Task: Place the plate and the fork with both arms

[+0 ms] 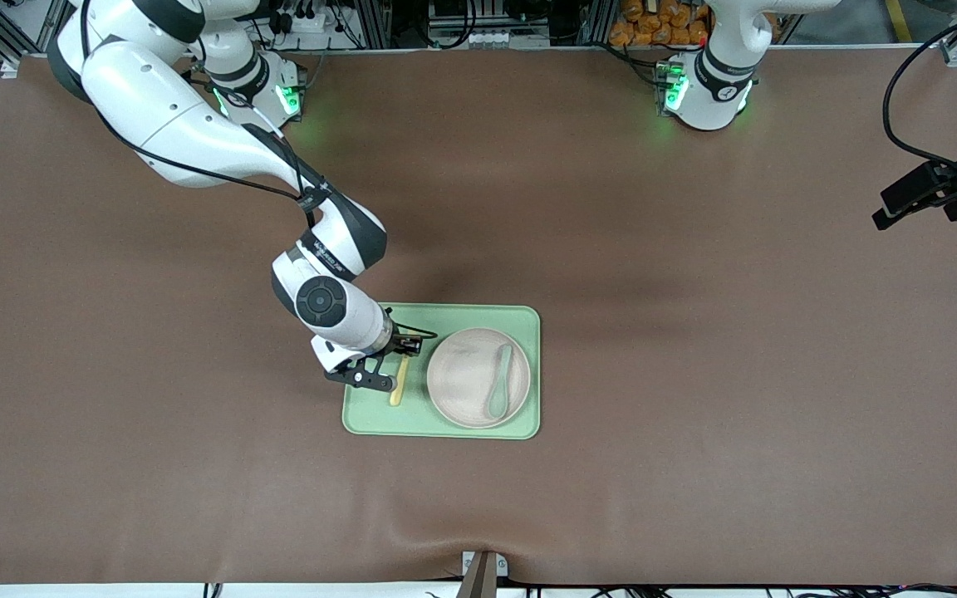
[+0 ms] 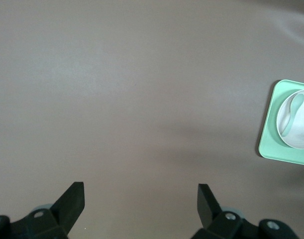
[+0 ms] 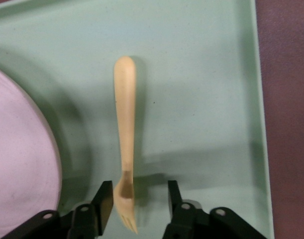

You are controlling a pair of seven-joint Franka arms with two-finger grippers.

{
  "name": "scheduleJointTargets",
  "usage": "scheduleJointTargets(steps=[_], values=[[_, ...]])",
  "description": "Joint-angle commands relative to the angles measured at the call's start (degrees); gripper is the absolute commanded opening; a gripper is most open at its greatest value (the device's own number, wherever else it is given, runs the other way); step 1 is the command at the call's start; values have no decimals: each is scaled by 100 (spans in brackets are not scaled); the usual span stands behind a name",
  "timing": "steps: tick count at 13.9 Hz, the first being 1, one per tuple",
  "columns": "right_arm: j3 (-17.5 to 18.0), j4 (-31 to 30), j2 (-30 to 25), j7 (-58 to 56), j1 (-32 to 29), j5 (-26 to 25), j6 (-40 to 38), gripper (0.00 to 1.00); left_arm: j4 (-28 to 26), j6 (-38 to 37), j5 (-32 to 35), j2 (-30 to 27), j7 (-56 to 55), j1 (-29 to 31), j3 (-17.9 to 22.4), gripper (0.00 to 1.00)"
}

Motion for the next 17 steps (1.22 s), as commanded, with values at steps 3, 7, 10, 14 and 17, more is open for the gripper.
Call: scheduleJointTargets(steps=[3,7,10,14,17], values=[[119,28,-266,100,-189,-197,-268,100,-27,-109,119,-105,32,-41,-62,100],[304,968,-275,91,-189,-136,-1368,100,-27,-109,120,-105,32,-41,-62,100],[383,1382,-275,83,-198,-136,-1798,100,-36,-162,128,-105,58,-32,-62,100],[725,2330,-284,39,-478,-153,-2958,100,-36,-162,120,-105,75,-40,-62,100],[831,2937,-284,-225,-576,-153,-3434,100,-53,-171,128,-105,75,-49,-97,100]])
